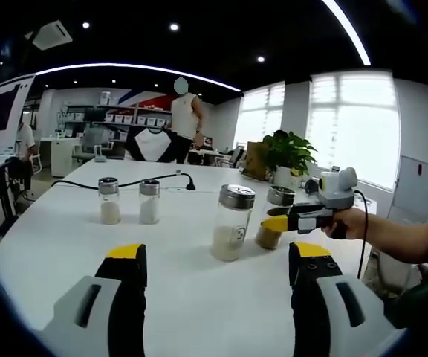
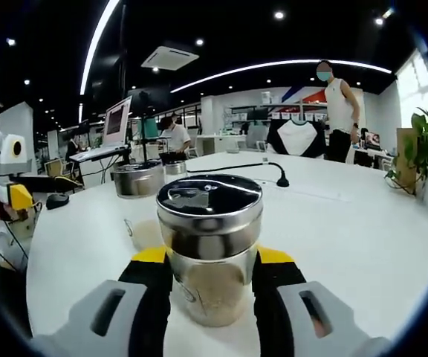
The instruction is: Rotate the seasoning bottle until the label or dispensing opening points toward the visible target arrow and the bottle remains upright within the marked orientation range
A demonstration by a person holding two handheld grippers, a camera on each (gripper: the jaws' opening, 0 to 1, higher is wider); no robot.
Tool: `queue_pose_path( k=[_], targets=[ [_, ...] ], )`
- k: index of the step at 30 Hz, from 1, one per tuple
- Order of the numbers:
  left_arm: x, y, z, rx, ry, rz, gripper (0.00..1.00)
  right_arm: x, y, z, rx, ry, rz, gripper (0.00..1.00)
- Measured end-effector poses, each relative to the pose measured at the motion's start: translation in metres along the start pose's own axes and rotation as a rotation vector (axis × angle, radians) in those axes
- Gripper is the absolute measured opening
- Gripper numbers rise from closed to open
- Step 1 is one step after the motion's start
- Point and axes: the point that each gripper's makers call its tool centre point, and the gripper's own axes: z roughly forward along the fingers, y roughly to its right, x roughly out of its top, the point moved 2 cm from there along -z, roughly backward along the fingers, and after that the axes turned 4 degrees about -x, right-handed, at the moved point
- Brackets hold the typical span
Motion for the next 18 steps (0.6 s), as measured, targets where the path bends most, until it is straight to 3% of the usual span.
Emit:
queue_pose_path(
  k=[18],
  targets=[
    [-0.0005, -0.0073, -0.0018, 0.014, -0.008, -0.003, 0.83, -0.0001, -0.0015, 0.0027, 0.067, -0.025, -0.030, 0.41]
  ],
)
